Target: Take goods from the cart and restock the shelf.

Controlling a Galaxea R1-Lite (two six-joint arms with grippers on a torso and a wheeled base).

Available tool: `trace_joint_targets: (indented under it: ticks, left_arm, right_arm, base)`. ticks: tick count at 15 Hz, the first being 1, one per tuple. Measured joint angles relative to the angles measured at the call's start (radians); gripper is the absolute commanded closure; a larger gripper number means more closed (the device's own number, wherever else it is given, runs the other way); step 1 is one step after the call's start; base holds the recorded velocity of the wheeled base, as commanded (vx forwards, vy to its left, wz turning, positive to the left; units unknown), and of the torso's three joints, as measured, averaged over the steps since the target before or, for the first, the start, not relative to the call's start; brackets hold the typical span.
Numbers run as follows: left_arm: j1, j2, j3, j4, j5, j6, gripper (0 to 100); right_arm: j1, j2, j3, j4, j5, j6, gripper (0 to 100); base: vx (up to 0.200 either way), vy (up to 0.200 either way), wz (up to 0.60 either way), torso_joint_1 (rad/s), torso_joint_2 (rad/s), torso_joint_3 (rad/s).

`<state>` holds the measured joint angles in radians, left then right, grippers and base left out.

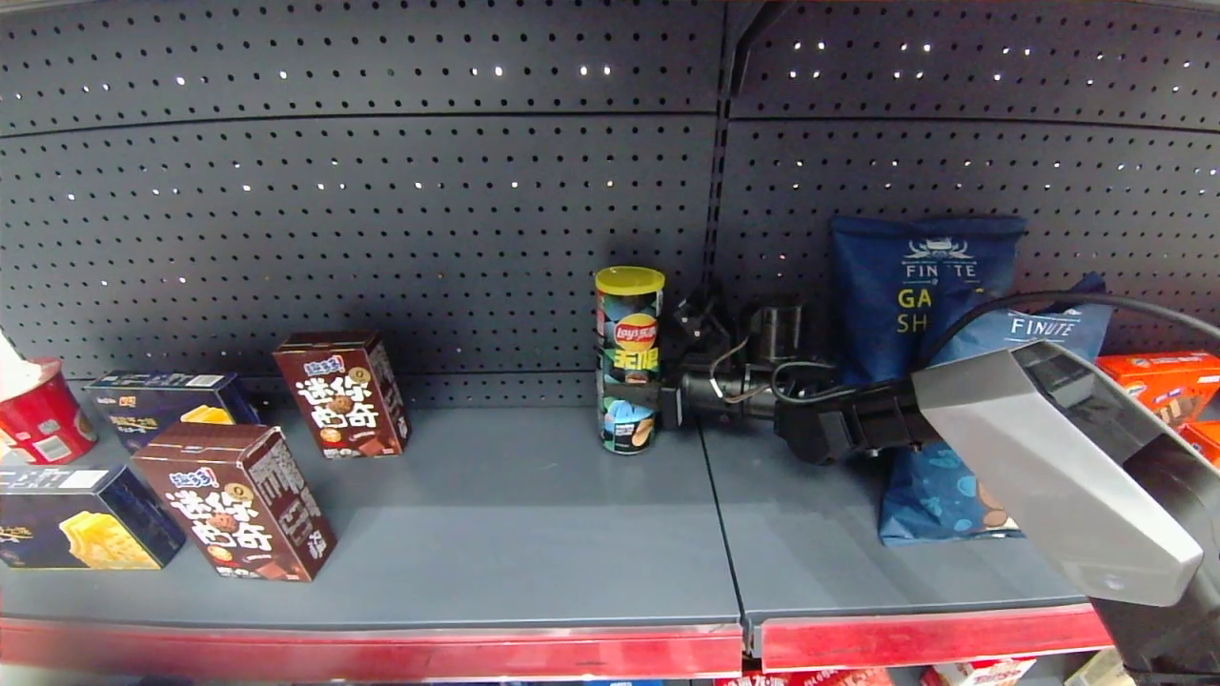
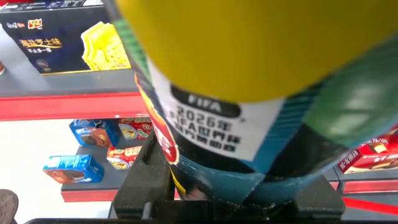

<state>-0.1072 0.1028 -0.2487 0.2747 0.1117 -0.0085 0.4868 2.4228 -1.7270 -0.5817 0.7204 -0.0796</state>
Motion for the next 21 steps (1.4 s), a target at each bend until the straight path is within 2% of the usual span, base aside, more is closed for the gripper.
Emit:
trace_joint_targets:
  ticks: [2,4,6,9,14,18,21]
  left_arm:
    - [0.0,0.0,0.001,-0.002,0.0,-0.001,100]
    - [0.0,0.0,0.002,-0.003,0.0,-0.003,100]
    - [0.0,0.0,0.0,-0.007,0.0,-0.003,100]
    - [0.0,0.0,-0.002,-0.011,0.0,-0.021,100]
    - [0.0,0.0,0.003,-0.011,0.0,-0.023,100]
    - [0.0,0.0,0.008,-0.014,0.002,-0.023,100]
    - [0.0,0.0,0.007,-0.014,0.003,-0.022,100]
  right_arm:
    - [0.016,-0.054,0.073,-0.007,-0.043,0.0,100]
    - [0.045,-0.129,0.201,-0.034,-0.086,0.0,100]
    - [0.07,-0.205,0.335,-0.109,-0.12,0.004,100]
    - [0.092,-0.325,0.532,-0.18,-0.179,0.012,100]
    - [0.115,-0.483,0.841,-0.369,-0.243,0.016,100]
    - [0.129,-0.538,1.0,-0.523,-0.261,0.021,100]
    - [0.129,-0.54,1.064,-0.566,-0.263,0.023,100]
  base:
    - [0.0,0.0,0.0,0.0,0.0,0.0]
    - [0.0,0.0,0.0,0.0,0.0,0.0]
    - [0.0,0.0,0.0,0.0,0.0,0.0]
    - [0.0,0.0,0.0,0.0,0.0,0.0]
    - [0.0,0.0,0.0,0.0,0.0,0.0]
    - [0.0,0.0,0.0,0.0,0.0,0.0]
    - [0.0,0.0,0.0,0.0,0.0,0.0]
